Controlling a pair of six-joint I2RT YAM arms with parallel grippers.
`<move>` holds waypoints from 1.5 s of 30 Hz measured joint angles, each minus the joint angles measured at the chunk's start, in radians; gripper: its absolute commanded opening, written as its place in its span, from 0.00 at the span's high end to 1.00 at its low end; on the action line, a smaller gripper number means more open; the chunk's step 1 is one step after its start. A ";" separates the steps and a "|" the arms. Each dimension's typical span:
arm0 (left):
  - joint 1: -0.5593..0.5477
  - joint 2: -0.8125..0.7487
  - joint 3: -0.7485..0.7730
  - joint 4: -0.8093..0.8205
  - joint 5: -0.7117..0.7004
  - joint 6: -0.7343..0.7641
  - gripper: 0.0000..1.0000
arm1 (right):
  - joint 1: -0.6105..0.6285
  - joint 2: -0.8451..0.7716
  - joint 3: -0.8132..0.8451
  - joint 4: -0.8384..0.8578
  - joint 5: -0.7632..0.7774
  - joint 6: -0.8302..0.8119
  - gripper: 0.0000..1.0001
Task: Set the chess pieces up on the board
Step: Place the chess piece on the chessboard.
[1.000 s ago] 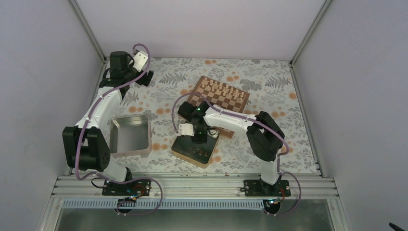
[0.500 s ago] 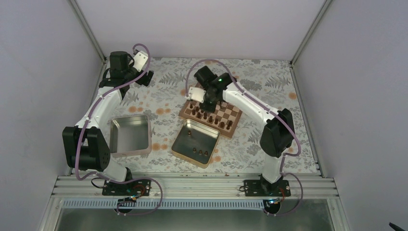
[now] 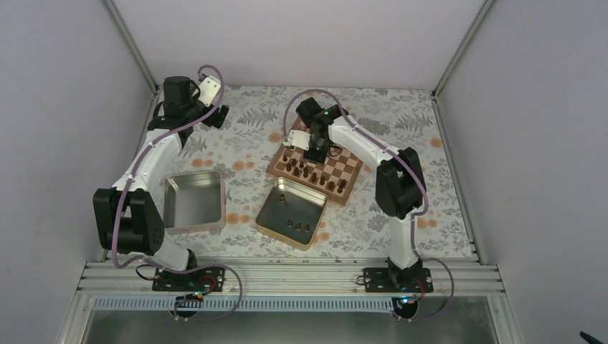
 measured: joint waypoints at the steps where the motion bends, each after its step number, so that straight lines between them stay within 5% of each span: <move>1: 0.000 0.000 0.000 0.000 0.000 0.000 0.00 | -0.002 0.009 -0.001 0.002 -0.005 -0.002 0.93; 45: 0.000 0.000 0.000 0.000 0.000 0.000 0.00 | -0.020 0.096 -0.018 0.021 -0.083 -0.024 0.84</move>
